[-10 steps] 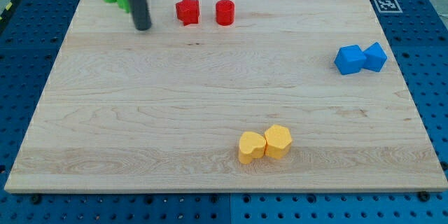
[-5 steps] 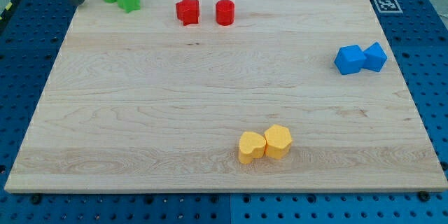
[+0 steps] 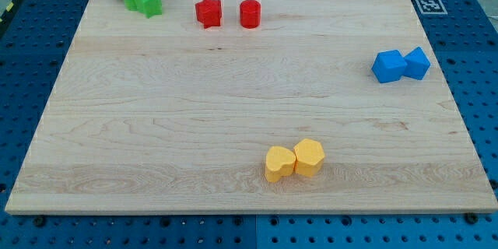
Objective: Move the green circle and green star towards the red star
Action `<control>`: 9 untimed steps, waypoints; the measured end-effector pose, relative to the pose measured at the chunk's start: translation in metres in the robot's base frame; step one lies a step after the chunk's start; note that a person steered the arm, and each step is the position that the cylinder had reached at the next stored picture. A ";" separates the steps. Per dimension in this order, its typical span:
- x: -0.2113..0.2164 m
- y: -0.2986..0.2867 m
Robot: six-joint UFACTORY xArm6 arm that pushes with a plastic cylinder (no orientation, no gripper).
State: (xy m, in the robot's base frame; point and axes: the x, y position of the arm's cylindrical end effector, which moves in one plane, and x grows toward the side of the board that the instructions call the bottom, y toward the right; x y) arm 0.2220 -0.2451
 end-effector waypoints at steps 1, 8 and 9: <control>0.004 0.001; -0.008 0.056; -0.007 0.082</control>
